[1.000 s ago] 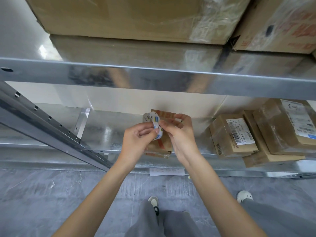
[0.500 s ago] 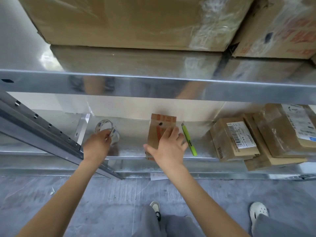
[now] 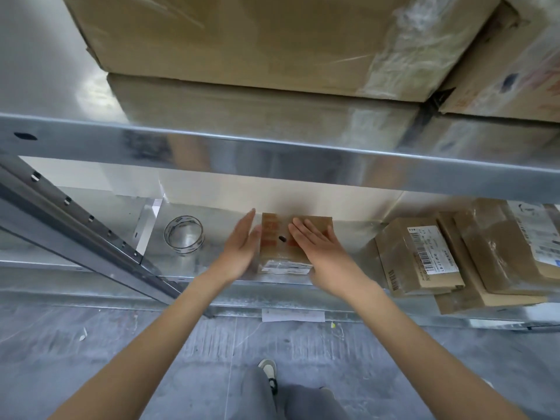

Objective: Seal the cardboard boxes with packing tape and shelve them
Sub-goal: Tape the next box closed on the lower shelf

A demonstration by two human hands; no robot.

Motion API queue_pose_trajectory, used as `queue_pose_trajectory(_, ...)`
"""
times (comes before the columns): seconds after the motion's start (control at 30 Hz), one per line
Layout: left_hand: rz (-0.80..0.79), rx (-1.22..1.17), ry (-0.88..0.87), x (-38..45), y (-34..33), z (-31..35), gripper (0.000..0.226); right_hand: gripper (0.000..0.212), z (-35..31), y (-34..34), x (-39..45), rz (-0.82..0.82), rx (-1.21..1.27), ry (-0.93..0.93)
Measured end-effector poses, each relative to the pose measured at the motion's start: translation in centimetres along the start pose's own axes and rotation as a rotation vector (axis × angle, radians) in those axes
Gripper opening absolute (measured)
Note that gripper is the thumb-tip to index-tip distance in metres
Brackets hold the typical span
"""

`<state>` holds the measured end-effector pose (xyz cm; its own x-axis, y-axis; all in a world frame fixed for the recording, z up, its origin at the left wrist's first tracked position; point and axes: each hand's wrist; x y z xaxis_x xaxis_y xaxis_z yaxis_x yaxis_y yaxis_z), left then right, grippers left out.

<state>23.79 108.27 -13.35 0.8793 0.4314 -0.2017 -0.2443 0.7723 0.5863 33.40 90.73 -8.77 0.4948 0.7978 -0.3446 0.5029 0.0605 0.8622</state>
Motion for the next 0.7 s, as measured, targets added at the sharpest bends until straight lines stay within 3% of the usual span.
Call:
queue_pose_trajectory(0.13, -0.036, -0.249, -0.025, 0.6, -2.4, 0.0, 0.031, 0.103, -0.8, -0.1, 0.5, 0.058, 0.003, 0.031)
queue_pose_trajectory(0.3, -0.034, -0.119, -0.003, 1.1, -2.0, -0.9, 0.059, 0.132, -2.7, -0.4, 4.0, 0.056, -0.088, -0.003)
queue_pose_trajectory(0.43, 0.005, -0.053, -0.018, 1.6, -2.6, -1.0, 0.044, 0.126, -3.0, -1.6, 5.5, 0.087, -0.157, -0.042)
queue_pose_trajectory(0.7, 0.065, -0.279, 0.028, 1.6, -4.1, -1.2, 0.055, 0.128, -3.3, -5.5, 1.2, 0.258, -0.118, 0.048)
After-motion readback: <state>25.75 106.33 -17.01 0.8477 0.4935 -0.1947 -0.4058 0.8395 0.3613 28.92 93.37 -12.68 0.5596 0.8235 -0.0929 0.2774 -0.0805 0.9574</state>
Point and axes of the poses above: each hand's wrist, its own x-axis towards the middle knuckle, its own y-axis out of the back of the hand, z = x × y, and after that the axes turned 13 degrees about x, right-handed
